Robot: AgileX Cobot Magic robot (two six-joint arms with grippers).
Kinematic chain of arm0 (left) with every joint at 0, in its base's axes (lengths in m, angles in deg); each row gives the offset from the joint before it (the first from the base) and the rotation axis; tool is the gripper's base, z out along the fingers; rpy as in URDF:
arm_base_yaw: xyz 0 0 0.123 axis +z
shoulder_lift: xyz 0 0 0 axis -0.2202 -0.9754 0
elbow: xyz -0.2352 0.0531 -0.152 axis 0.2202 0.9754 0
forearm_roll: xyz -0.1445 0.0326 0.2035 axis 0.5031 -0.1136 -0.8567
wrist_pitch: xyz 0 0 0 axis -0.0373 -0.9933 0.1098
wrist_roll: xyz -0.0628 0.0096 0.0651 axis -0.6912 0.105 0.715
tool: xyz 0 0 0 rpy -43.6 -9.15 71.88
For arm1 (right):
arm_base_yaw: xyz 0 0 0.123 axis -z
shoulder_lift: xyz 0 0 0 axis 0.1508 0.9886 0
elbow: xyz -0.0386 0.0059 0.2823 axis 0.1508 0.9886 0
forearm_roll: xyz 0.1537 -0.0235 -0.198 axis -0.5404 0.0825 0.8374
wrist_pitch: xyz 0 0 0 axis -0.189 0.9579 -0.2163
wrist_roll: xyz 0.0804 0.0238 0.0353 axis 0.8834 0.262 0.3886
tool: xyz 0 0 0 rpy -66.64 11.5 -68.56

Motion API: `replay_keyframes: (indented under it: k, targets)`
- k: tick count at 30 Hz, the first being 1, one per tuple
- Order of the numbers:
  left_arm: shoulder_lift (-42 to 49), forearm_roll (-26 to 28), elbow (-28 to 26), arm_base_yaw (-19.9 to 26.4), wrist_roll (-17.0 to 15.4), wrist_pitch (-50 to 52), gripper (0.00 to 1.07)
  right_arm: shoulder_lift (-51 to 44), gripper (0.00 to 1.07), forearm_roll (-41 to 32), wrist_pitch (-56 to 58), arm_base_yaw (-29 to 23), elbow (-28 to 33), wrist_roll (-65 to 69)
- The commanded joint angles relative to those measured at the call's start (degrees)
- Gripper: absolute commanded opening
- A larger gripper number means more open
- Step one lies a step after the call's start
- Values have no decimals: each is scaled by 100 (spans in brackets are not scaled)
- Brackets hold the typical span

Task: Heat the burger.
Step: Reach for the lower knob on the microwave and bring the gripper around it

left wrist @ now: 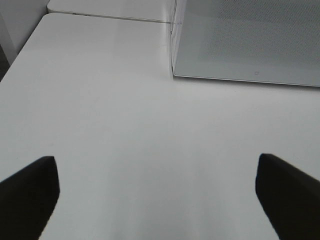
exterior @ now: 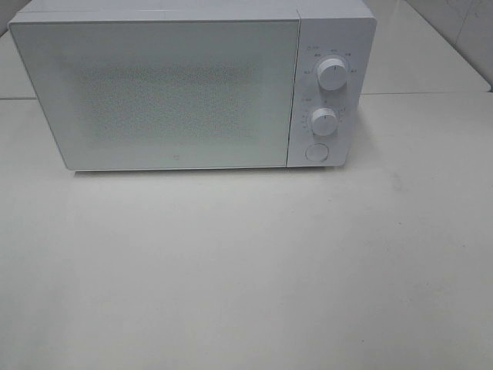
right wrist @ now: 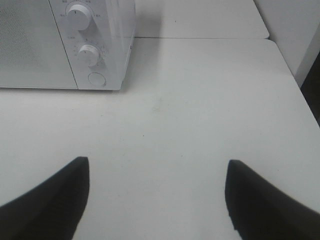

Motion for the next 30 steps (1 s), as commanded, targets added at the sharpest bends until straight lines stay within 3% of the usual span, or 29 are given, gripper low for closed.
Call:
replay_keyframes:
  k: [1,30]
  targets:
    - [126,40,6,6,11,80,100,395,74,23,-453,29,-40,-46]
    - [126,40,6,6,11,80,100,4142,74,23,-4446,29,-11,-23]
